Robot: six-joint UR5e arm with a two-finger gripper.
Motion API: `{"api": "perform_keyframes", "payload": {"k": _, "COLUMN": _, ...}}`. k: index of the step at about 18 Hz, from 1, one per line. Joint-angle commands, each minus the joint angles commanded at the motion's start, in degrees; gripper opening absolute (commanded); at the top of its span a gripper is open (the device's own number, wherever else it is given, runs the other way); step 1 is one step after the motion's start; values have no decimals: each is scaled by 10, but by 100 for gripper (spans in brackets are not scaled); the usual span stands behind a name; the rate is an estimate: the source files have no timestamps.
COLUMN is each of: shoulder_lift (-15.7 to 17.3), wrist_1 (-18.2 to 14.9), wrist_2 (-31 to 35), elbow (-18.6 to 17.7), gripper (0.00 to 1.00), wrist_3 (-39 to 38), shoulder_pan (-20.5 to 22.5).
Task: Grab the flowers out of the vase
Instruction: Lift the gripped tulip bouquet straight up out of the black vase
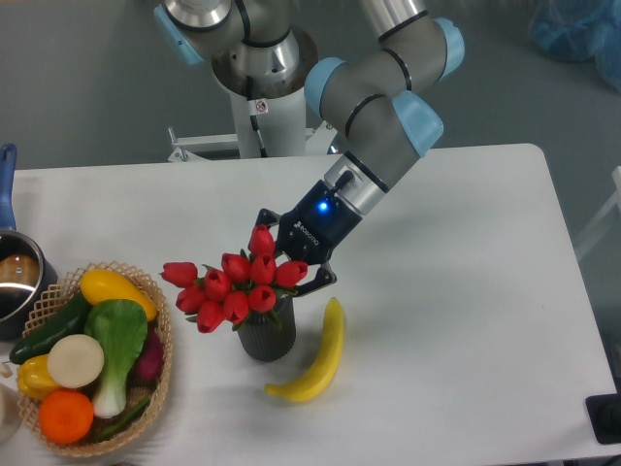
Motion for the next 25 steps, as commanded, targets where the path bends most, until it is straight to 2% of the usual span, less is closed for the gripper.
{"api": "perform_keyframes", "payload": {"k": 19, "shoulder_lift": 93, "wrist_1": -2, "wrist_2": -59, "elbow": -4, "gripper": 39, "wrist_3": -47, "shoulder_pan": 12}}
{"api": "perform_keyframes", "payload": {"k": 25, "shoulder_lift": 106, "wrist_1": -3, "wrist_2": -102, "elbow": 3, "gripper": 39, "wrist_3": -47, "shoulder_pan": 30}}
